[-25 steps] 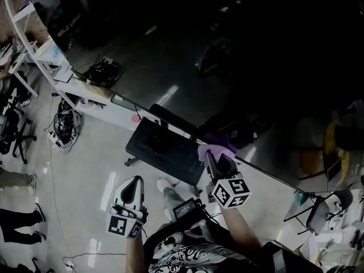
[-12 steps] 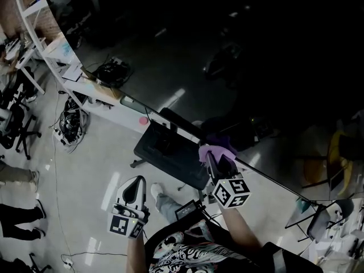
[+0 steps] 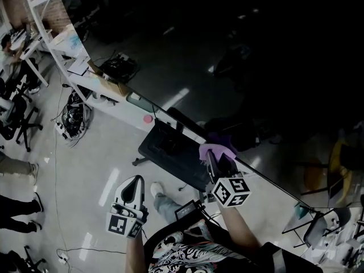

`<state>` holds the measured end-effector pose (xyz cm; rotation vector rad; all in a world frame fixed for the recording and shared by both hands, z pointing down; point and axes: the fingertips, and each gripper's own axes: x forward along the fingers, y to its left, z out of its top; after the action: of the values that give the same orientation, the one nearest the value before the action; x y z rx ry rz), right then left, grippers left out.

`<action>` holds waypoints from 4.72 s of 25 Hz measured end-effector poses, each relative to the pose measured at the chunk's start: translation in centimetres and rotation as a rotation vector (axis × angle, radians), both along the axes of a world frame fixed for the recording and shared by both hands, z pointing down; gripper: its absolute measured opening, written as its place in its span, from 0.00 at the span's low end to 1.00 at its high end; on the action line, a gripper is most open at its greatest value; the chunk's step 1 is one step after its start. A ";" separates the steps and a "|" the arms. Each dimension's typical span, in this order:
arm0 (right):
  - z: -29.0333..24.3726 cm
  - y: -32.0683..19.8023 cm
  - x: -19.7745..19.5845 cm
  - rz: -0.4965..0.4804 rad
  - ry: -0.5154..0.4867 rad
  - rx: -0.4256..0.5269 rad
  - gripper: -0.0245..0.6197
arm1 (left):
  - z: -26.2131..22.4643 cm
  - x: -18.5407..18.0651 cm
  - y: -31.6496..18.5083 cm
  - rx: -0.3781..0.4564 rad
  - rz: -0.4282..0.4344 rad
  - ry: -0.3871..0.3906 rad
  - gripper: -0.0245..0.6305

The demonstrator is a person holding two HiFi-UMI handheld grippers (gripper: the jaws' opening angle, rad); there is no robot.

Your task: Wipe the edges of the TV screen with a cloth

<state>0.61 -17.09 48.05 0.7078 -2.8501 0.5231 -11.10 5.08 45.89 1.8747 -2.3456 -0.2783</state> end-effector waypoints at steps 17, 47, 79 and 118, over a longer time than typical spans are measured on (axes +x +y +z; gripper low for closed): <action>0.1 0.7 -6.8 -0.040 0.007 -0.024 0.20 | -0.8 -6.2 0.3 0.035 -0.023 0.016 0.06; -0.2 1.3 -19.5 -0.113 0.021 -0.049 0.20 | -0.9 -19.6 -2.6 0.015 -0.061 0.039 0.06; -0.6 1.9 -31.1 -0.115 -0.039 -0.090 0.20 | -2.1 -30.8 -1.0 0.043 -0.123 0.018 0.06; -0.3 2.1 -42.5 -0.043 -0.023 -0.122 0.20 | -0.7 -45.6 -4.5 0.052 0.020 0.093 0.06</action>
<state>-41.87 -15.02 47.79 0.6212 -2.8178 0.6959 -56.70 0.61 45.21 1.8641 -2.2796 -0.4189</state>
